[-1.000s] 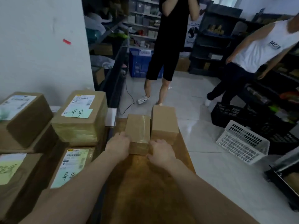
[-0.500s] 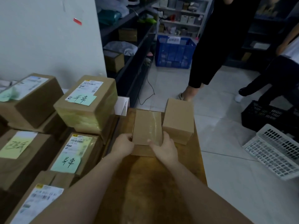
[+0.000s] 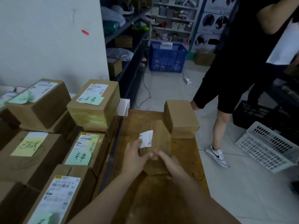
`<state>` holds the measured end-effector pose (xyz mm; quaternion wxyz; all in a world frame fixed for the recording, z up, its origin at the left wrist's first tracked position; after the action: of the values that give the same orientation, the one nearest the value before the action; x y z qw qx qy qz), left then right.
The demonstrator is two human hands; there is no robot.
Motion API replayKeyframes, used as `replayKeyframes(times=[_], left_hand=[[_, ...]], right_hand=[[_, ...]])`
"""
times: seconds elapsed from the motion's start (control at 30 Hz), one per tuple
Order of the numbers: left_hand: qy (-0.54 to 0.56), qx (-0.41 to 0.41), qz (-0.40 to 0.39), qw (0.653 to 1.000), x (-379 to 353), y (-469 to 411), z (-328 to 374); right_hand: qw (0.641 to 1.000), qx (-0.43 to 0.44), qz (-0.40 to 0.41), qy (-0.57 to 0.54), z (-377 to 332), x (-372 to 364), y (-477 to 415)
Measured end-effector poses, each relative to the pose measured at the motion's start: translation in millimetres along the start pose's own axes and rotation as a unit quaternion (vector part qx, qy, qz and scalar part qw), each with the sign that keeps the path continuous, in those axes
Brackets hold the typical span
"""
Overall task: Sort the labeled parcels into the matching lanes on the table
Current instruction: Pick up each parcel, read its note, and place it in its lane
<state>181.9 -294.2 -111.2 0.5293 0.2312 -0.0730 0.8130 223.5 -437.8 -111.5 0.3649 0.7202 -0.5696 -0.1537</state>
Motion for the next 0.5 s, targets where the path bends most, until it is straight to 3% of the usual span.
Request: replayKeyframes(times=[0.07, 0.1, 0.2, 0.33, 0.5], left_hand=[[-0.044, 0.018, -0.015, 0.999, 1.7, 7.5, 0.8], [-0.015, 0.045, -0.032, 0.998, 2.7, 11.6, 0.7], [0.207, 0.131, -0.087, 0.966, 6.5, 28.1, 4.5], [0.189, 0.131, -0.025, 0.973, 14.0, 39.6, -7.1], [0.323, 0.126, -0.006, 0.938, 27.1, 57.0, -5.9]], right_hand=[[0.998, -0.004, -0.031, -0.062, 10.4, 2.2, 12.8], [0.995, -0.011, -0.04, -0.091, 16.1, 3.6, 18.0], [0.986, -0.035, -0.051, -0.156, 36.2, 7.6, 26.5], [0.955, -0.035, -0.098, -0.278, 53.7, 10.2, 36.4], [0.911, -0.003, -0.152, -0.384, 58.1, 4.4, 55.0]])
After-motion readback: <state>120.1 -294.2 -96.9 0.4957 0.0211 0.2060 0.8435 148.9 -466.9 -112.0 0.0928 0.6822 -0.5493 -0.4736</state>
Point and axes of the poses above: each hand's wrist, its own y-axis away from the middle knuckle, its own x-axis out of the back of the hand, z = x × y, the point moved 2 cm from there along -y, towards the middle knuckle, and after that the axes turned 2 degrees about -z, right-handed, at the moved point
